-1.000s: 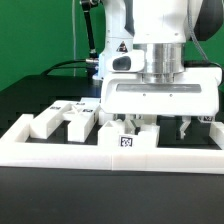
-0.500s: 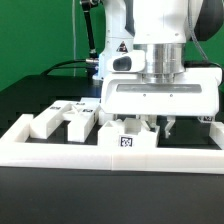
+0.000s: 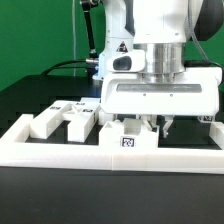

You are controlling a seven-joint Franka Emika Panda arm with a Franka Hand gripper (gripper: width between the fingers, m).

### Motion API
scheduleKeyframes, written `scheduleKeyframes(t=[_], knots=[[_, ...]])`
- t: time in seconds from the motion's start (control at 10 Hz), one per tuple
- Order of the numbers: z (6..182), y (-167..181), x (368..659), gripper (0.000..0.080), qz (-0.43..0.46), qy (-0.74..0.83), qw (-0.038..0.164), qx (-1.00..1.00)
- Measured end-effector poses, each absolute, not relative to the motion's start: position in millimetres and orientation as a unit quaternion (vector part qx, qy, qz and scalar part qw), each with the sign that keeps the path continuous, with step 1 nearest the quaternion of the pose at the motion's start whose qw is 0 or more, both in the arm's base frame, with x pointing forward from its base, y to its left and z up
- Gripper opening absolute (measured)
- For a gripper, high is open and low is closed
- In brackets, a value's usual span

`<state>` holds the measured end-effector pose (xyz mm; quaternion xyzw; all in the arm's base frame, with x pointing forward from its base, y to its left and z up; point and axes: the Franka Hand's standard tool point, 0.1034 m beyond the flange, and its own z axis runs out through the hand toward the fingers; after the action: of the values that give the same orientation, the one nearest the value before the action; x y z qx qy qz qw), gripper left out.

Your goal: Assemble chair

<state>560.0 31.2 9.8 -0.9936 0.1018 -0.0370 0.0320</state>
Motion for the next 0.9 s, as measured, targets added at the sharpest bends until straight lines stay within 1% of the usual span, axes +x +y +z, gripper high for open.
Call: scheduleKeyframes(t=[0.2, 0.5, 0.9], knots=[[10.0, 32.5, 559.9, 0.0034, -0.035, 0.086, 0.031, -0.995], [13.0, 58.3, 561.1, 0.0034, -0.036, 0.001, 0.038, -0.999], [14.9, 83.4, 564.5, 0.0034, -0.038, -0.021, 0.043, -0.998]])
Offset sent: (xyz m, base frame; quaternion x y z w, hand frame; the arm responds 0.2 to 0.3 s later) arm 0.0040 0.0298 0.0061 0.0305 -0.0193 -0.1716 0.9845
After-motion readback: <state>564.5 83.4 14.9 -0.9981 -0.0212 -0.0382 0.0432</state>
